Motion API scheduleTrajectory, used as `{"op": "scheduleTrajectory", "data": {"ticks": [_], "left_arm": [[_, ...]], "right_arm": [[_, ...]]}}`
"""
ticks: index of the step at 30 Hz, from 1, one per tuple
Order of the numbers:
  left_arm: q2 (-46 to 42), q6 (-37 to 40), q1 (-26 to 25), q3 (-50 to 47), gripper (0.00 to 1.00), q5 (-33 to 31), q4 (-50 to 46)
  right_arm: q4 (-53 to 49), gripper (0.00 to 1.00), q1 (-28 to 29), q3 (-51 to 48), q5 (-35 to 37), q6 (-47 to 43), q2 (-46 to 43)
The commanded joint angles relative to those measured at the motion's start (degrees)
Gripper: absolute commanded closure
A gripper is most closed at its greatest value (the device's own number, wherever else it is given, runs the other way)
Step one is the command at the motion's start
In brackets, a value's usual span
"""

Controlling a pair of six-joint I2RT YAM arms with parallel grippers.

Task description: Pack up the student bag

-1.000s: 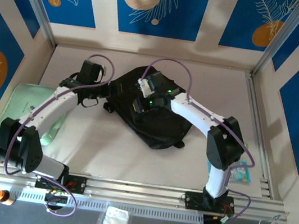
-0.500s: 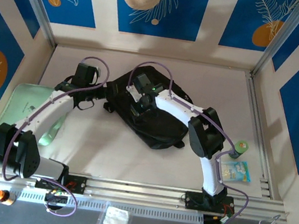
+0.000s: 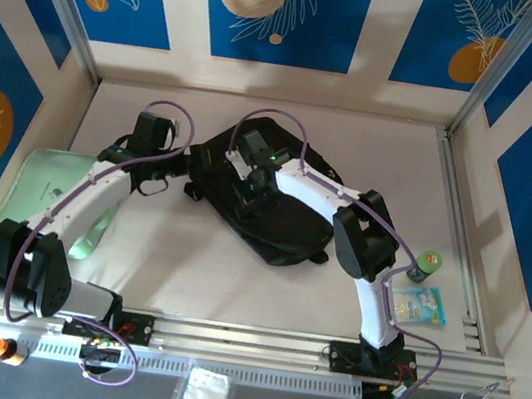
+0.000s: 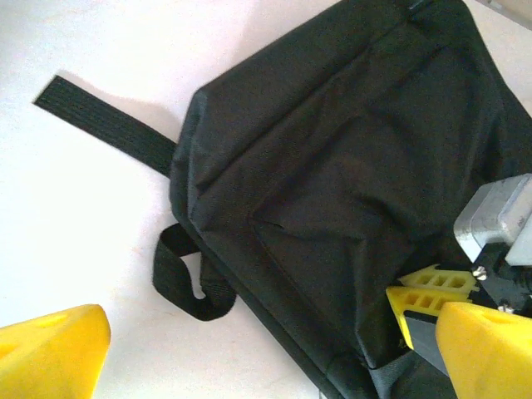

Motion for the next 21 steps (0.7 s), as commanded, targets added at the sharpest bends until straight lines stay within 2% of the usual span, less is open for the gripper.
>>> {"op": "scheduleTrajectory", "data": {"ticks": [1, 4, 9, 21], "left_arm": [[-0.17, -2.72, 0.64, -0.38, 0.0, 6.51, 1.15], [0.28, -6.07, 0.7, -1.73, 0.06, 11.85, 3.35], [1.9, -15.01, -0.33, -7.36, 0.21, 21.52, 13.95], [9.85, -21.86, -7.22, -9.91, 0.53, 24.44, 23.31]], "right_arm": [[4.2, 1.0, -0.94, -2.96, -3.13, 3.96, -7.8], [6.66, 1.0, -1.88, -6.44, -6.21, 6.79, -11.72], [9.48, 1.0, -3.47, -10.28, -9.93, 10.16, -15.24], [10.15, 1.0, -4.36, -12.08, -11.54, 13.09, -16.35]]}}
